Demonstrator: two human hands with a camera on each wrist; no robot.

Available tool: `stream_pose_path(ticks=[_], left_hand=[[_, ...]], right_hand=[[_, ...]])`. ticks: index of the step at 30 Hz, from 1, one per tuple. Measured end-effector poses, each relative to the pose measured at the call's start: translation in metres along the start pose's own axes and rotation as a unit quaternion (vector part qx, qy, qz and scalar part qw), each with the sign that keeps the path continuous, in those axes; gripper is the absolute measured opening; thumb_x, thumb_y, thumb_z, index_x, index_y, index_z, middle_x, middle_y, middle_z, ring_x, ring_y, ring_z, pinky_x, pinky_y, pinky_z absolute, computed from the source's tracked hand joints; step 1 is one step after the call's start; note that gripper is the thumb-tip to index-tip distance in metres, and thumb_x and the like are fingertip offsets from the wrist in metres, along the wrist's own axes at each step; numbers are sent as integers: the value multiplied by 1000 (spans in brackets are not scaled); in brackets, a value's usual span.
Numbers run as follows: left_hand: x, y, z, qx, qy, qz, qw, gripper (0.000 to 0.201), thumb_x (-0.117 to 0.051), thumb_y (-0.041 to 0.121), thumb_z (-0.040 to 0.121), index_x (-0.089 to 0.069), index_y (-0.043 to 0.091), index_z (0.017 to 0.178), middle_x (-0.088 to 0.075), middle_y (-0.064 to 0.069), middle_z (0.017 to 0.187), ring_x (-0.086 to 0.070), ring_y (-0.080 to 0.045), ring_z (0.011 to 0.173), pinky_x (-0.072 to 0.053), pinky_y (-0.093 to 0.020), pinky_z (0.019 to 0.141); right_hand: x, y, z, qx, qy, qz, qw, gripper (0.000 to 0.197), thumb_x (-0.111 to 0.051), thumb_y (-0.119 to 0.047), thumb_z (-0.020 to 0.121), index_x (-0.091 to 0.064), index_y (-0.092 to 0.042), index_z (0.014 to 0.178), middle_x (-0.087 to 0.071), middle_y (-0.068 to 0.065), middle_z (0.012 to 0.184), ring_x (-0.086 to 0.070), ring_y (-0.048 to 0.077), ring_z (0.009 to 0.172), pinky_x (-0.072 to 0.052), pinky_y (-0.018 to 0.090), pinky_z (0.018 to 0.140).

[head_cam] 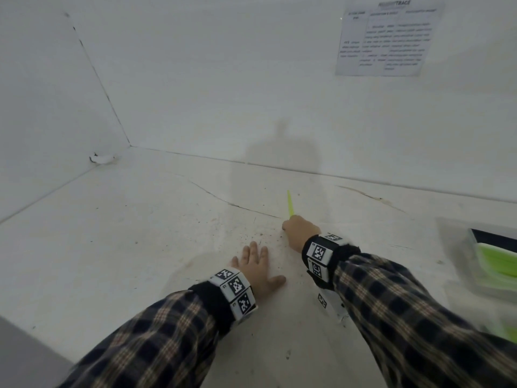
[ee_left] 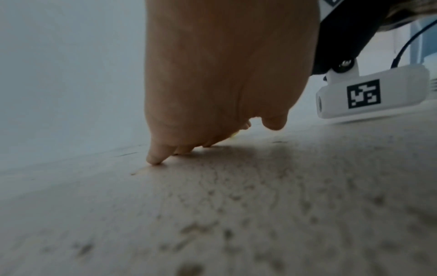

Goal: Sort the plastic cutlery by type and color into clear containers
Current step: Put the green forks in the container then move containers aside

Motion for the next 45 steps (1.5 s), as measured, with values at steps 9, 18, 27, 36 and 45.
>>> stream_pose_path(ticks=[9,18,27,36,45], left_hand=[[-3,-2,4,7,0,25,1000,88,-28,63,93,16,12,149,22,-13,155,12,-29,145,-3,-47,118],[2,7,10,37,26,39,998,83,-34,56,95,5,8,150,10,-19,157,2,-40,144,-11,-47,117],[-7,82,9,60,50,39,996,65,-35,50,93,-20,13,145,-22,-15,149,-31,-40,132,-29,-45,110],[14,180,-10,-68,77,33,994,46,-39,23,98,-35,8,141,-38,-12,146,-40,-25,132,-36,-33,104],[23,300,-34,-252,118,-74,958,57,-39,28,99,-18,10,149,-26,-8,154,-26,-21,141,-22,-32,115]], right_hand=[[4,16,-23,-6,31,-53,998,25,-52,-29,93,-62,-17,113,-50,6,122,-42,27,117,-34,39,96],[26,61,-85,-67,134,256,955,16,-35,-27,100,-49,-21,104,-52,4,83,-51,27,74,-40,34,69],[39,132,-146,-161,203,457,851,34,-37,-15,97,-46,-11,129,-52,11,102,-52,26,85,-43,29,70],[62,203,-201,-167,269,617,720,44,-37,-44,97,-34,-20,134,-44,-2,81,-35,12,58,-35,24,47],[81,276,-245,-129,356,609,697,35,-38,-23,101,-48,-11,133,-50,-4,120,-43,9,108,-34,24,97]])
Point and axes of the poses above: each hand's wrist, its own z-axis towards the middle knuckle, its own x-axis out of the back of the hand, y = z × x, the point moved 6 cm from there along z, towards the middle knuckle
